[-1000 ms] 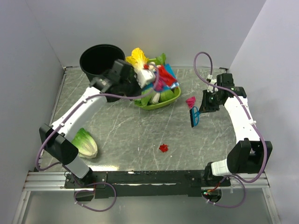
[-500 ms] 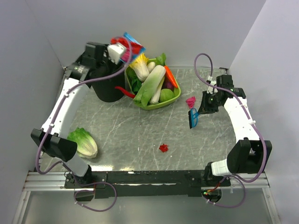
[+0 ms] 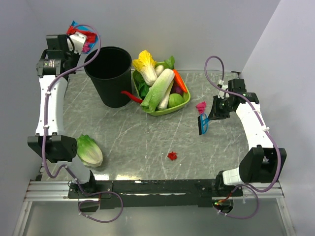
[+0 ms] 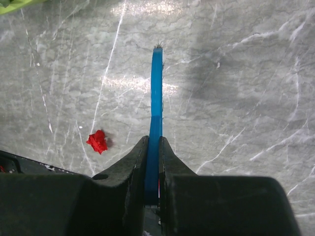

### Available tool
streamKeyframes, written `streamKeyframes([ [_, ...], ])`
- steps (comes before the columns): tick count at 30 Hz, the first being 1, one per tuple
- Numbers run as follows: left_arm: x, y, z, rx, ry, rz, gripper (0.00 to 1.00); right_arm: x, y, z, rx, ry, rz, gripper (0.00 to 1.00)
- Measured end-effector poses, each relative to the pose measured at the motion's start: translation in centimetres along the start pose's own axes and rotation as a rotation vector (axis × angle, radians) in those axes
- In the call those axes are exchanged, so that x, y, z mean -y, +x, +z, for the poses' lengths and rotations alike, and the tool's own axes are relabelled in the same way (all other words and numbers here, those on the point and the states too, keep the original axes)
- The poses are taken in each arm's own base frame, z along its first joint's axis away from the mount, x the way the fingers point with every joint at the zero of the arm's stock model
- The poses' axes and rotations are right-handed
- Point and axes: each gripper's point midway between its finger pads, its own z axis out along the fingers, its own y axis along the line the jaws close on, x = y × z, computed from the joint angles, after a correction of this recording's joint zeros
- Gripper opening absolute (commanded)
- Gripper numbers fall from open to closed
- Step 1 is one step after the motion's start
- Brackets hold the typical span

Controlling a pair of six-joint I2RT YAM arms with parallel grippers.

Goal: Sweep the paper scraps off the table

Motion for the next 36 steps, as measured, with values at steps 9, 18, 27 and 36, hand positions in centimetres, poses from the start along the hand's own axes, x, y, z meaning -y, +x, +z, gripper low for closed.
streamKeyframes([
  [9,-3.8,-0.6,2.6,-0.034,-0.150,0.430,0.01,-0.2,0.4,0.4,-0.008,-0.017,0.008,0.00],
  [18,-6.2,-5.0,6.1,-0.025,-0.348,0.963,0.01,-0.3,0.2,0.4,-0.004,-0.025,0.009,0.00],
  [27,-8.1,-8.5,5.2,0.011,-0.532,1.161,0.01,-0.1,0.2,0.3,0.000,-0.027,0.021,0.00],
  [36,-7.3,-7.8,5.7,0.048,-0.558,1.147,0.01,-0.5,-0.4,0.0,0.012,-0.045,0.018,0.00],
])
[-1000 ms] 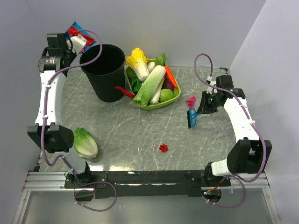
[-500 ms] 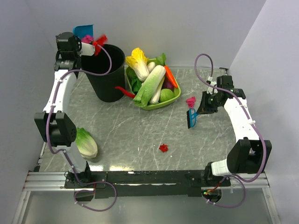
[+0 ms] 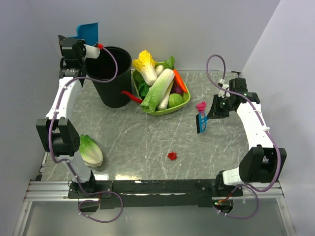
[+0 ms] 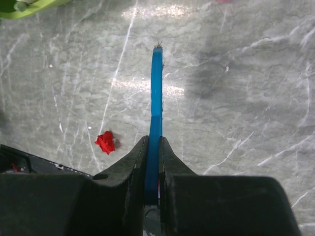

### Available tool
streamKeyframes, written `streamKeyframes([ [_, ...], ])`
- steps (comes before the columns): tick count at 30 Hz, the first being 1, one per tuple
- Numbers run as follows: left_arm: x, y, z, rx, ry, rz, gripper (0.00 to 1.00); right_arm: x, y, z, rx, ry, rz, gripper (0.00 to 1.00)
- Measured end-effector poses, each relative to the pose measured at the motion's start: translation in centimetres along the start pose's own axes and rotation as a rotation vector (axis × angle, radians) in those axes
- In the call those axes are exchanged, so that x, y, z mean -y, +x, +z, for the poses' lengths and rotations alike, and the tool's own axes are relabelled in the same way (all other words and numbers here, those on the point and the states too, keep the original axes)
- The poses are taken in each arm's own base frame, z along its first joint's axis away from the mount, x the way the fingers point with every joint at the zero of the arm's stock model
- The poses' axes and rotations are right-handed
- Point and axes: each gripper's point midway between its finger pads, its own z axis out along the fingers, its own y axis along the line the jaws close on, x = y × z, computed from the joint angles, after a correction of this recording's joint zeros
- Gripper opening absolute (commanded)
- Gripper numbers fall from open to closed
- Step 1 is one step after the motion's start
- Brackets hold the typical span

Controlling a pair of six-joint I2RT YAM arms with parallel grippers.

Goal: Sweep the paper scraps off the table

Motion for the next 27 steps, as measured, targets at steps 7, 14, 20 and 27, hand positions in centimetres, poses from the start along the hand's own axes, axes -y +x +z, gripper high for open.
streamKeyframes([
  [7,-1.7,-0.9,-2.5,0.021,0.068,-0.342,0.01,-3.7,-1.4,-1.2,0.006,-0.212,-0.123,0.00],
  [14,-2.9,-4.3,-12.7,0.232,0.206,-0.772,0.01,-12.4,-0.4,-3.3,-0.015,-0.533,-0.566,0.00],
  [20,-0.3,-5.0,-19.9,0.328,0.333,-0.906,0.01,-14.6,9.6,-1.2,-0.284,-0.699,-0.859,0.00],
  [27,8.6,-11.9,-24.5,0.431,0.814,-0.730,0.01,-12.6,13.7,0.9,-0.444,-0.686,-0.938,0.00],
])
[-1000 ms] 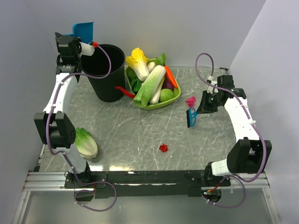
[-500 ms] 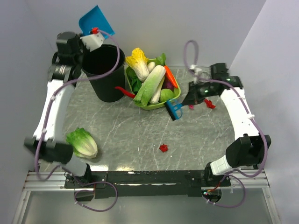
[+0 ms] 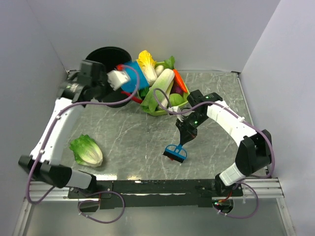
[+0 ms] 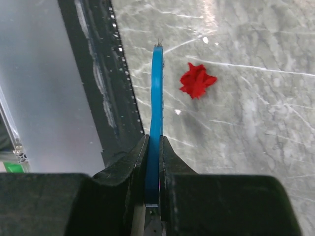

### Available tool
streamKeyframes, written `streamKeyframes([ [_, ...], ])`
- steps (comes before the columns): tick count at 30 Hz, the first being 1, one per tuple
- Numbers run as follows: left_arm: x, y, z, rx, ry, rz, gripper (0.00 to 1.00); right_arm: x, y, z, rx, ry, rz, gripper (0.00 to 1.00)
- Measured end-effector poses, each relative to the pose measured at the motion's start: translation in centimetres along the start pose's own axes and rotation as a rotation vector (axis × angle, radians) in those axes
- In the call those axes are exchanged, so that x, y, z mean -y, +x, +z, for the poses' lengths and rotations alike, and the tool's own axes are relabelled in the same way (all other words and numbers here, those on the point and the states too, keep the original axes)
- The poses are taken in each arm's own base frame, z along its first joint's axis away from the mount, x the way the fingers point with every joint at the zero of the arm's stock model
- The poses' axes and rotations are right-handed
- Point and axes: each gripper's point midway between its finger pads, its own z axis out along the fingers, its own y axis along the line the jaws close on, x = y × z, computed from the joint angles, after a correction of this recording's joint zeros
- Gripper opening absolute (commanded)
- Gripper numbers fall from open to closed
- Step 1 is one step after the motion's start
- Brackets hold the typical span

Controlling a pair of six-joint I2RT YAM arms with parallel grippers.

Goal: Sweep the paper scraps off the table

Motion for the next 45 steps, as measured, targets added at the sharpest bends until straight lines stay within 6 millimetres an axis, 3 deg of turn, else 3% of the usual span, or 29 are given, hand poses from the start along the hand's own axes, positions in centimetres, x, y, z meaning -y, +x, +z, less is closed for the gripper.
streamKeyframes([
  [5,8.0,0.3,2.0,-0.098,0.288,0.054,0.01,1.6,0.5,1.0,-0.018,0.025,-0.007,0.00],
  [8,10.6,-0.5,1.8,-0.099,0.346,0.087,0.01,2.1,1.2,1.6,-0.030,0.032,0.002,0.00],
  [12,12.4,-1.3,1.4,-0.090,0.380,0.120,0.01,3.4,1.8,1.9,-0.048,0.076,0.036,0.00],
  [16,12.3,-0.8,1.5,-0.114,0.365,0.130,0.01,5.4,2.6,1.4,-0.038,0.118,0.176,0.00],
  [21,12.2,-0.3,1.6,-0.133,0.355,0.145,0.01,8.6,4.9,-1.8,0.023,0.208,0.374,0.00],
  [26,14.4,0.7,1.2,-0.138,0.404,0.215,0.01,8.7,6.4,-5.2,0.053,0.268,0.435,0.00],
  [31,20.0,3.5,0.8,-0.177,0.516,0.397,0.01,8.6,4.3,-10.1,0.153,0.370,0.394,0.00],
  [36,22.6,4.6,0.9,-0.192,0.561,0.507,0.01,10.3,2.9,-14.5,0.250,0.477,0.388,0.00],
  [40,22.8,5.1,1.3,-0.196,0.557,0.548,0.01,13.7,3.3,-16.8,0.244,0.628,0.360,0.00],
  [45,23.3,6.4,1.6,-0.211,0.563,0.588,0.01,19.8,3.1,-19.6,0.133,0.906,0.161,0.00],
])
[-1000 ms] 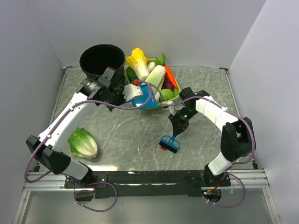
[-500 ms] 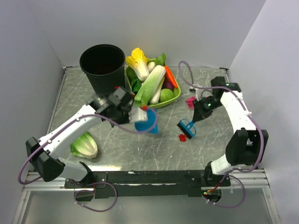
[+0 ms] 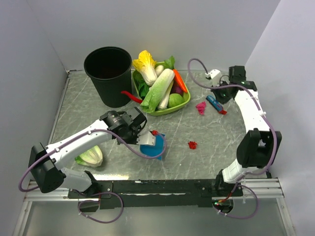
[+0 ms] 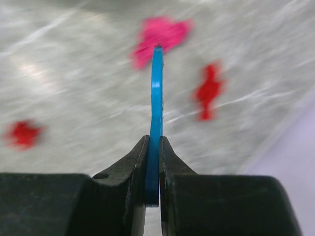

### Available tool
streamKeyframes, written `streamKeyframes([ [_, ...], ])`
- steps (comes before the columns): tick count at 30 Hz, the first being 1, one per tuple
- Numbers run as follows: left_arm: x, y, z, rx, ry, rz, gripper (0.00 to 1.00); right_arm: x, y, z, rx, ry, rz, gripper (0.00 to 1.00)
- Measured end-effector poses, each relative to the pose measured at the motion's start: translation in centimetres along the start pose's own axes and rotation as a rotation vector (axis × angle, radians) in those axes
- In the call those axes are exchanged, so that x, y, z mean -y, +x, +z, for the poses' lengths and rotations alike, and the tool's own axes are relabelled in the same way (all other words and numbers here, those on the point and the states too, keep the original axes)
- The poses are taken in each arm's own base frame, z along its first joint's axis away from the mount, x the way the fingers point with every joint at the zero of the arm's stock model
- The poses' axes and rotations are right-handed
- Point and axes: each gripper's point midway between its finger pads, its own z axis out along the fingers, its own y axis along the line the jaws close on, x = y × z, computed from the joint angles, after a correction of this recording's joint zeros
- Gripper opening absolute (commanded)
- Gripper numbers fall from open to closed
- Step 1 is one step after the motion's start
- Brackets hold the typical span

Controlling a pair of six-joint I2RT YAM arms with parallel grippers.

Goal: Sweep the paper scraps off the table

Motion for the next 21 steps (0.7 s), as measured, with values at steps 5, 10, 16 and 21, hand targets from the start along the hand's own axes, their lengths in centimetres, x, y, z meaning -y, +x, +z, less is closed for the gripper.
streamKeyframes([
  [5,0.3,-0.2,0.4,0.008,0.004,0.003,0.01,4.8,-2.3,4.0,-0.021,0.167,-0.171,0.00],
  [10,0.4,-0.5,1.4,0.027,0.002,-0.016,0.01,6.4,-2.2,8.7,-0.084,0.210,-0.316,0.00],
  [16,1.2,-0.2,2.4,0.021,0.022,-0.023,0.01,5.0,-2.0,11.9,-0.121,0.199,-0.512,0.00],
  [21,1.9,0.2,3.3,0.010,0.037,-0.029,0.01,0.7,0.5,12.5,-0.153,0.130,-0.675,0.00],
])
